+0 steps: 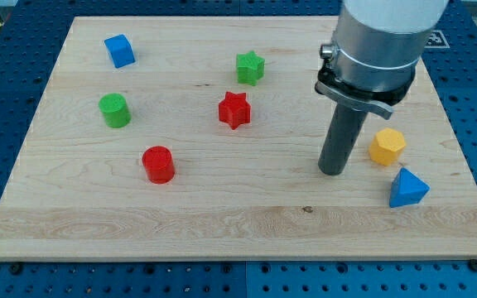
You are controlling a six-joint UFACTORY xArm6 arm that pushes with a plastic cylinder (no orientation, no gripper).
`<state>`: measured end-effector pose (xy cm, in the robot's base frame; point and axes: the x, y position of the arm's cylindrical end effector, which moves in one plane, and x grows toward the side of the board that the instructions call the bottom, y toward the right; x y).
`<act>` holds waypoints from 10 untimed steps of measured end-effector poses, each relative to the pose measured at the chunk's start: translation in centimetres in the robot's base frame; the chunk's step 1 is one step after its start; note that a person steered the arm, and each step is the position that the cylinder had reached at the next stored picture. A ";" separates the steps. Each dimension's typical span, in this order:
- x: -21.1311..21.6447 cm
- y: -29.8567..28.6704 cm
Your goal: Point at the red star
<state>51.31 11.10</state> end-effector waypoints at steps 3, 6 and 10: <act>-1.8 -2.4; -4.2 -6.4; -4.3 -6.5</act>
